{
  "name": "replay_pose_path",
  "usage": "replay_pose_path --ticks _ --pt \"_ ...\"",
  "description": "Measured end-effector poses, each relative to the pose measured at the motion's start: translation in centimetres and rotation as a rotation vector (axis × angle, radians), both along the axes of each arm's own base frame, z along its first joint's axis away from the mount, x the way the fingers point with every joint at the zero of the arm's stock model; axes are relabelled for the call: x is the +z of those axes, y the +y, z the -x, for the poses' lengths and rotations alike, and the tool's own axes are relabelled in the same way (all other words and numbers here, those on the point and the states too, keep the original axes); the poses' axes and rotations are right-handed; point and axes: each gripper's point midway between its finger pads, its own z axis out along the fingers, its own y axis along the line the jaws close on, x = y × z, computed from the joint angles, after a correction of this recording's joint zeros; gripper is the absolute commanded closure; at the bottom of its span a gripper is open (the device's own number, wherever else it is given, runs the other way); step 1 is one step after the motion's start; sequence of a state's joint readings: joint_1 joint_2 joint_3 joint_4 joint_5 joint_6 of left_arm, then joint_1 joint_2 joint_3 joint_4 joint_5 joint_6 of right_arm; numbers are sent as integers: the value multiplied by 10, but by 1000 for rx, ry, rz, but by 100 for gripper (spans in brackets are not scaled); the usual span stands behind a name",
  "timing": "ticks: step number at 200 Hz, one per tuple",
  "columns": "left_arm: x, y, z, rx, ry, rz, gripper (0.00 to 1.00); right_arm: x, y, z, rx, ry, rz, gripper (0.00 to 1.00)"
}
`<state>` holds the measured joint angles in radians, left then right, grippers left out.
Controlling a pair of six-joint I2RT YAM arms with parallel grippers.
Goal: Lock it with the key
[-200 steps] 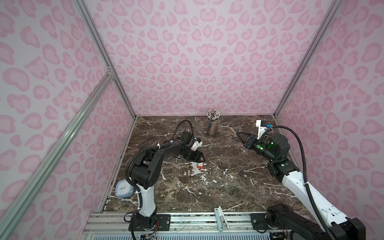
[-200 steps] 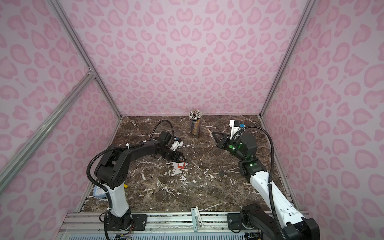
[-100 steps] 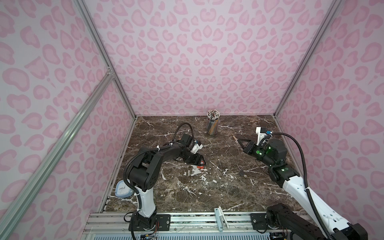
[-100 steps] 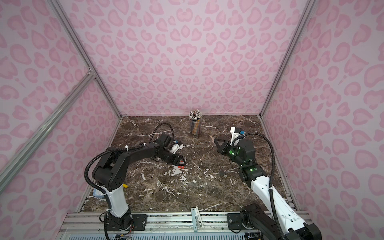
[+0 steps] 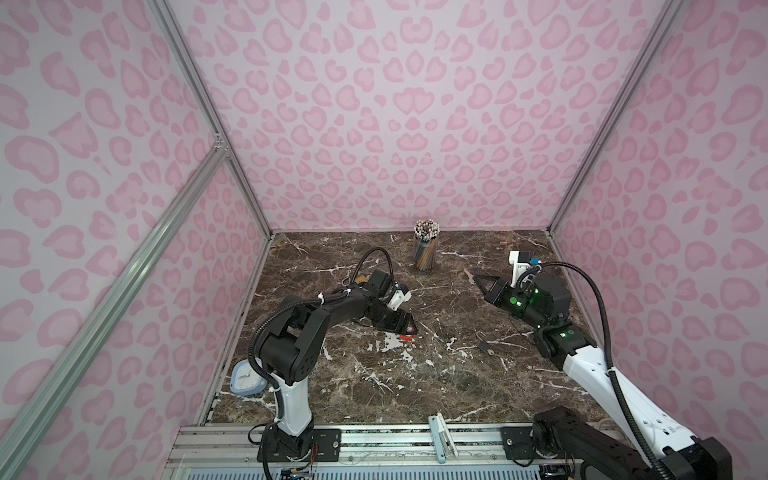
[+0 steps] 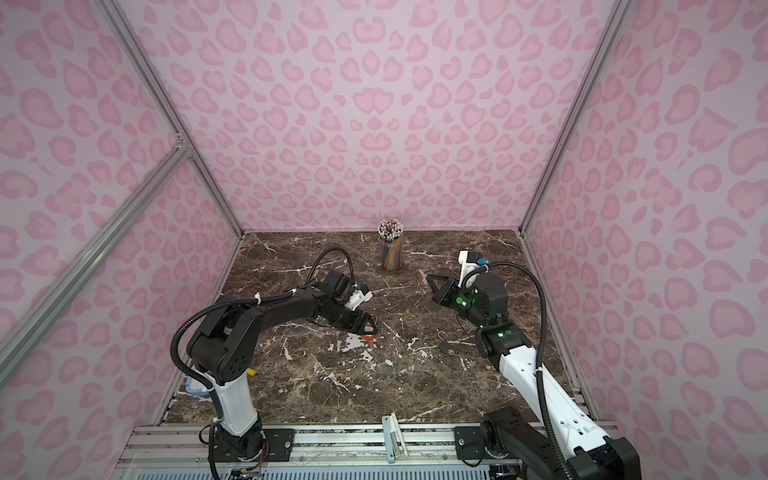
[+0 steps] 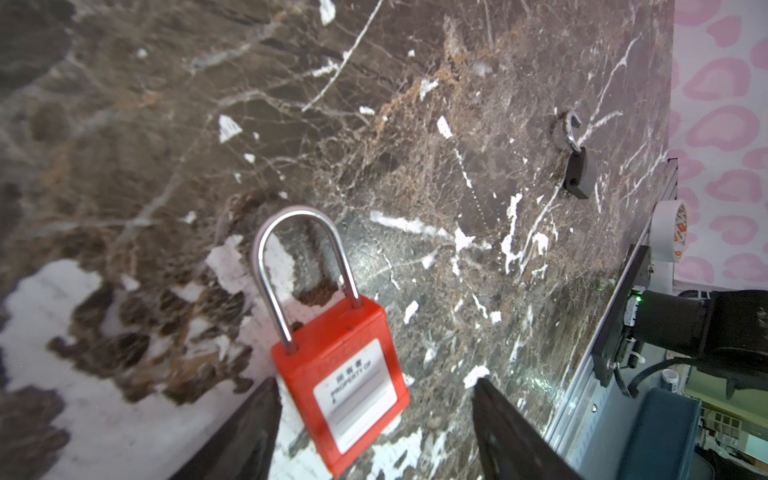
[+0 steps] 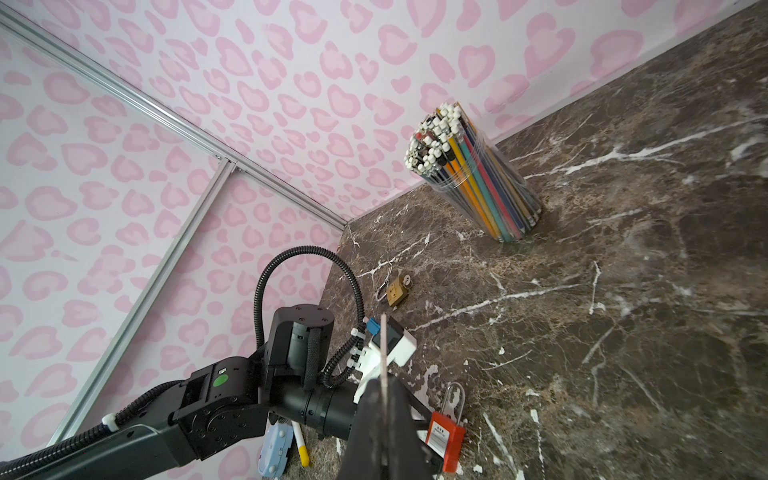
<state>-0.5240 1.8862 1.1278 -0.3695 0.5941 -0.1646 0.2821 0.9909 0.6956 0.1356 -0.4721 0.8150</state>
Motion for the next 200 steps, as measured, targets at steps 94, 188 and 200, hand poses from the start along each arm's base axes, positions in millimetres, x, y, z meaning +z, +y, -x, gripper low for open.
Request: replay_pose_path --ticks 94,188,200 --pt "-1 3 9 13 -8 -4 23 0 4 -7 13 -2 3 100" --pt "-1 -5 17 6 -2 1 24 2 5 -6 19 -13 10 100" --pt "-1 -6 18 9 0 2 24 2 5 -6 20 -13 10 100"
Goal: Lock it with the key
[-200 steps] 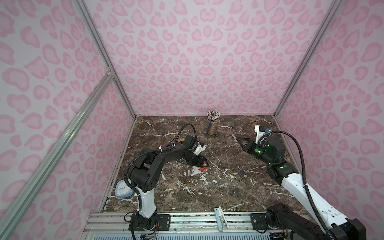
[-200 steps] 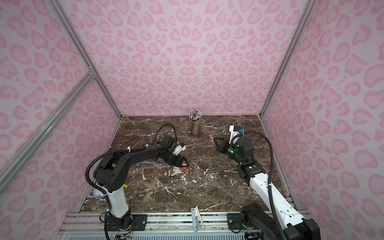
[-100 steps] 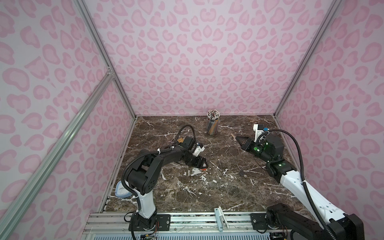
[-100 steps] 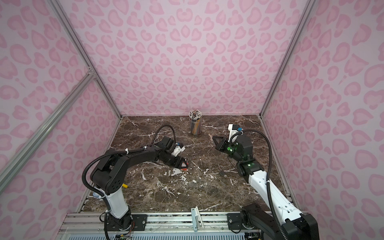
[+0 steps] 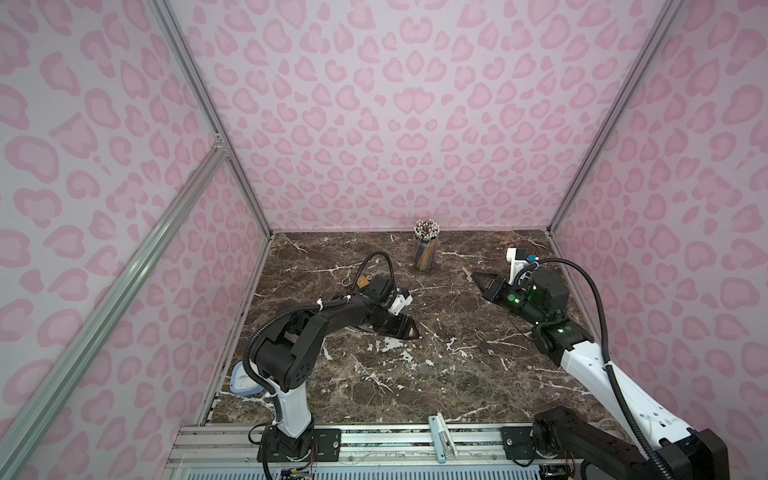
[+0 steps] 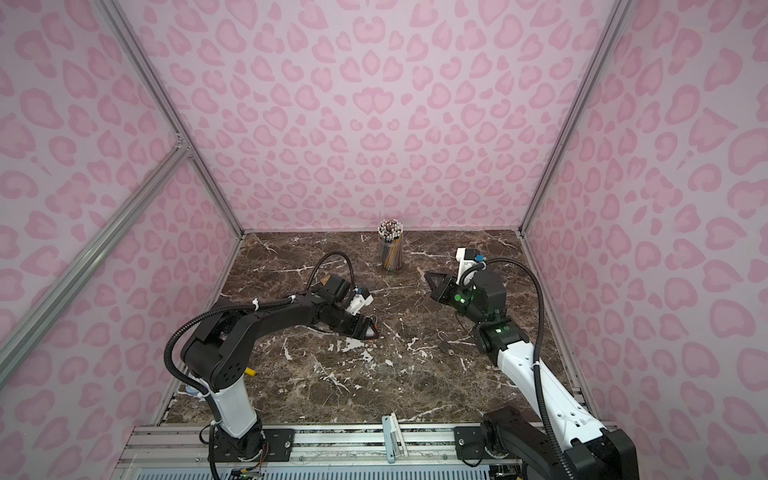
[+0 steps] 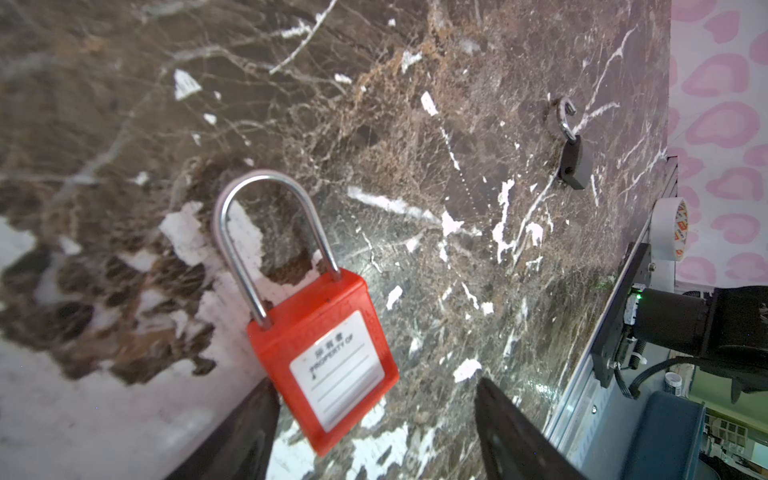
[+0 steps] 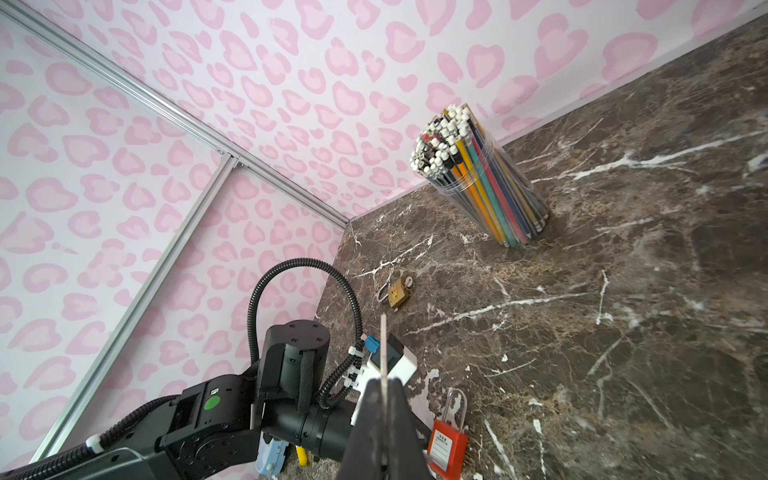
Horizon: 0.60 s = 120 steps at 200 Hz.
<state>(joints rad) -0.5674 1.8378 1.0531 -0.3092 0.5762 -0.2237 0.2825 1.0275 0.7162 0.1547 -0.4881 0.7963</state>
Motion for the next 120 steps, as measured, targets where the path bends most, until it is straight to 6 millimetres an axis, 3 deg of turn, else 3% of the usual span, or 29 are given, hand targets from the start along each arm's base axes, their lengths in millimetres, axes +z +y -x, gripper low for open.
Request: replay_pose_path --ticks 54,86,120 --pt "2 5 1 20 -3 -40 23 -10 12 6 33 29 10 100" --pt "14 9 -6 44 -37 -54 23 -51 27 20 39 132 36 100" --pt "35 16 -18 88 -99 -47 23 -106 39 37 15 268 61 100"
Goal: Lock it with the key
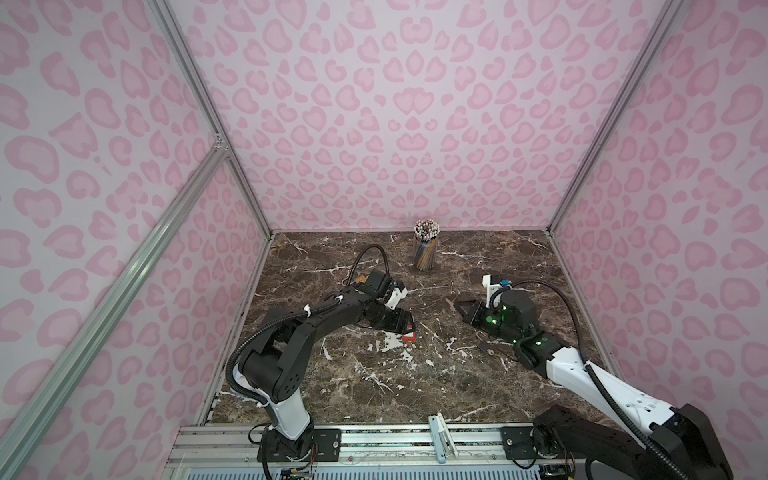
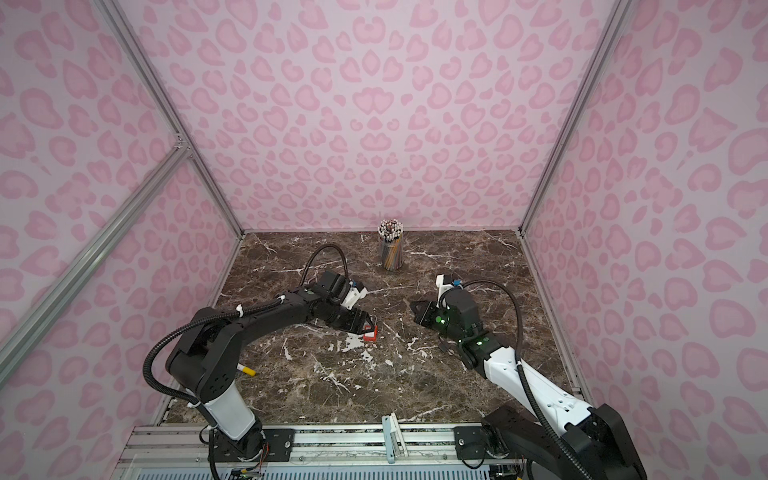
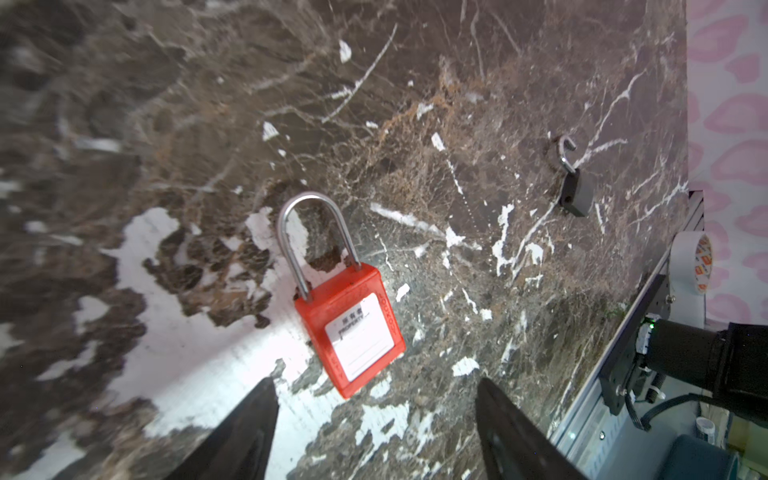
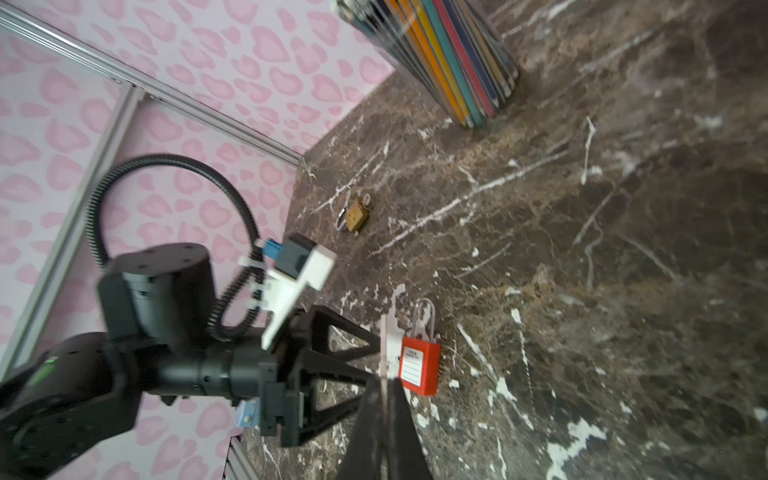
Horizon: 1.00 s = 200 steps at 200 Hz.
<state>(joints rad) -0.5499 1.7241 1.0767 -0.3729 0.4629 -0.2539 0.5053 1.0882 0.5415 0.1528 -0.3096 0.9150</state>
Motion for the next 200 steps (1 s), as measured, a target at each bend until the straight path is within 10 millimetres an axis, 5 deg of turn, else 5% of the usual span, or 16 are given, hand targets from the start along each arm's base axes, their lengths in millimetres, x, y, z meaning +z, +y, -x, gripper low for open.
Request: replay_pose_path --ticks 31,74,200 --pt "27 0 -14 41 -68 15 23 -45 10 12 -23 104 31 100" --pt "38 0 -22 80 -86 21 23 -77 22 13 -57 170 24 100" --pt "64 5 -33 130 -141 58 22 -105 70 13 -134 263 -165 100"
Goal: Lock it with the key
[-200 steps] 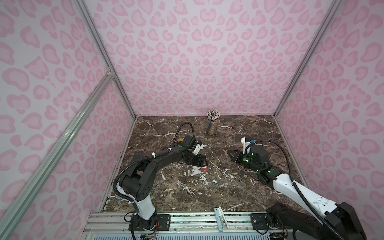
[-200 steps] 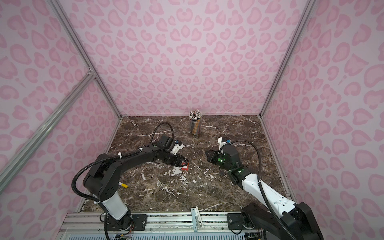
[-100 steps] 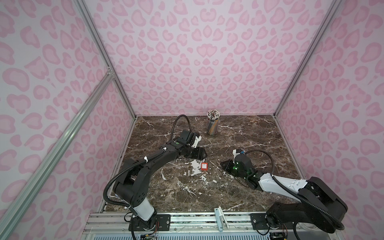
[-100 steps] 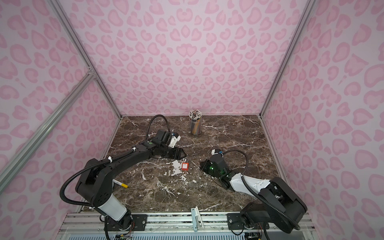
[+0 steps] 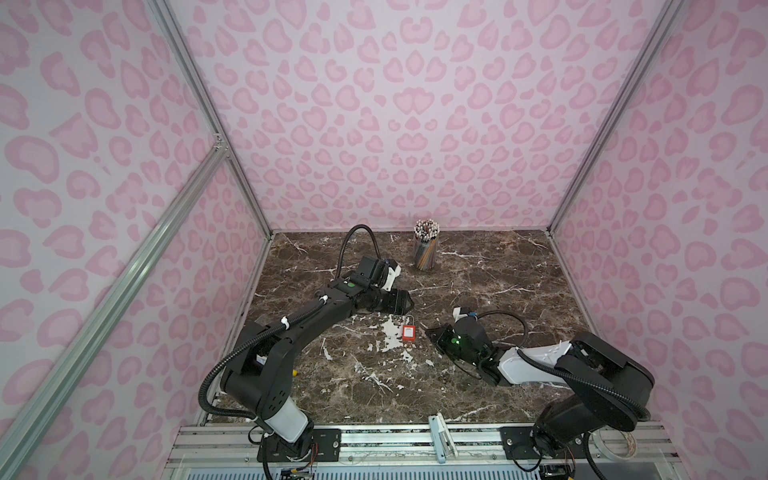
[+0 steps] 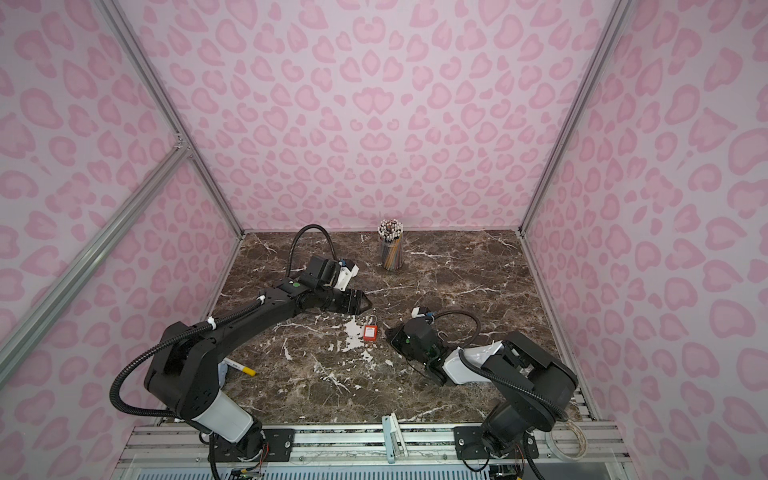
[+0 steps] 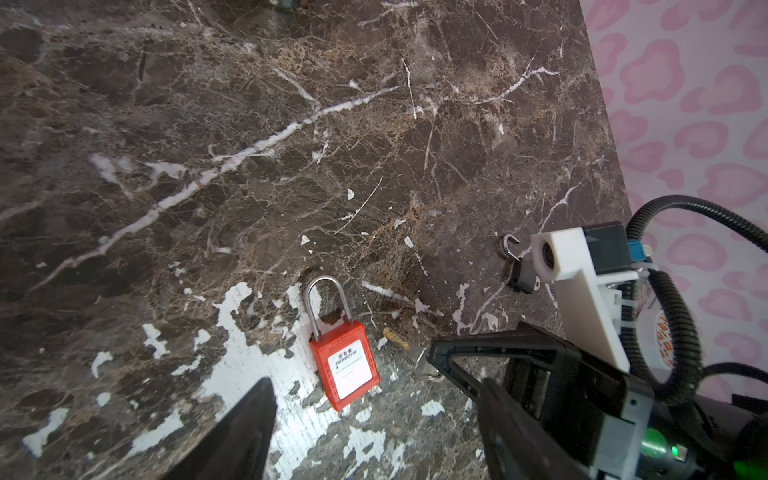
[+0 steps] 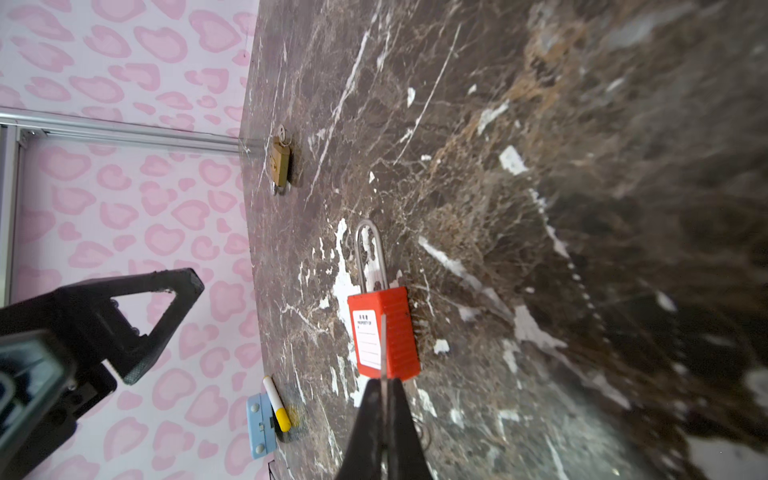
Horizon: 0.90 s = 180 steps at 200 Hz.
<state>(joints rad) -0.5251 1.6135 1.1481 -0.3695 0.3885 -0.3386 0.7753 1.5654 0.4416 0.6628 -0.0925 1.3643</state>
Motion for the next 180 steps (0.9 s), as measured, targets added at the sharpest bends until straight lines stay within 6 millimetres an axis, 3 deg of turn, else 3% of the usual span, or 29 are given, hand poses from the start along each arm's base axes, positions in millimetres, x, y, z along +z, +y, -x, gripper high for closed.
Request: replay_pose_path --ticks 64,163,180 --pt "5 14 -2 12 -6 18 22 -6 2 -8 -64 8 13 100" --pt "-2 18 3 12 14 16 22 -22 -3 -10 -97 44 32 100" --pt "-2 18 3 12 18 17 22 -22 -3 -10 -101 50 28 83"
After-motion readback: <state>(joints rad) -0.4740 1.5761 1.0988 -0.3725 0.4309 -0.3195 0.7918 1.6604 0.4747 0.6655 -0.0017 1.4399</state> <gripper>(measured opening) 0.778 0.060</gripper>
